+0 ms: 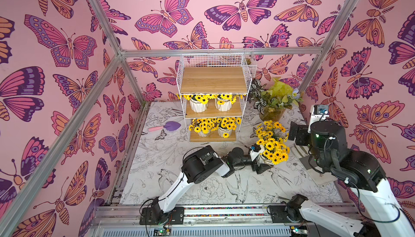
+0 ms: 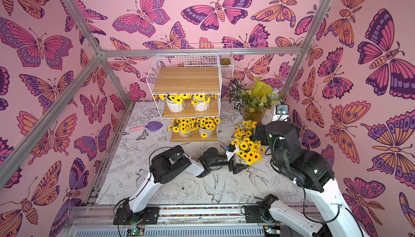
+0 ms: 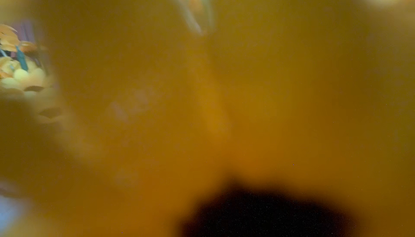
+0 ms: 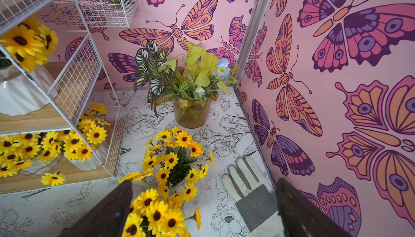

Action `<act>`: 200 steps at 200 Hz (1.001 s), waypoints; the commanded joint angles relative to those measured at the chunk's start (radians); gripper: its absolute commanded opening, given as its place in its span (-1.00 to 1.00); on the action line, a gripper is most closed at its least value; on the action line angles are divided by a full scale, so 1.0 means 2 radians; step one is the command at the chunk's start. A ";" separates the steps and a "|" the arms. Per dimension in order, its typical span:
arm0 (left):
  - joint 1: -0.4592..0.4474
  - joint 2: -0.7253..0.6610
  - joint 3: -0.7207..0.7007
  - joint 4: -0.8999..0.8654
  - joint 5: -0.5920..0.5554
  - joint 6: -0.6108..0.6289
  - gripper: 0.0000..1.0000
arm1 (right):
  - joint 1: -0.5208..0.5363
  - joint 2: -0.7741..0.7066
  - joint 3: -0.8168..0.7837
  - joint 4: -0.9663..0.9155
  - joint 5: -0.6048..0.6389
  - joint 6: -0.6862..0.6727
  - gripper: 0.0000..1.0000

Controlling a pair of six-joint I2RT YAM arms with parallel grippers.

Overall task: Take the sunflower pots off the shelves
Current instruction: Pick up the sunflower pot from the shelf, then place the sunflower pot at the center of the board.

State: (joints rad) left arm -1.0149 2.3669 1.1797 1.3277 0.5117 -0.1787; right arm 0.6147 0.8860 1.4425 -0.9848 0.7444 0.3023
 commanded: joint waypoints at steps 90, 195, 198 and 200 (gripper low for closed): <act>0.001 0.090 0.114 0.025 0.042 -0.029 0.08 | -0.002 -0.008 -0.029 0.032 -0.023 0.024 0.98; 0.004 0.136 0.187 -0.049 0.040 0.002 0.66 | -0.003 -0.016 -0.059 0.050 -0.032 0.021 0.98; 0.004 0.135 0.185 -0.049 0.038 0.003 0.75 | -0.002 -0.017 -0.060 0.050 -0.032 0.021 0.98; 0.004 0.134 0.183 -0.049 0.038 0.003 0.82 | -0.003 -0.017 -0.060 0.050 -0.033 0.021 0.98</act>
State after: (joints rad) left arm -1.0145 2.6213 1.5414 1.1934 0.5888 -0.1871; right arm 0.6147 0.8543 1.3334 -0.9024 0.6933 0.3367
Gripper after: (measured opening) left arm 0.937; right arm 0.989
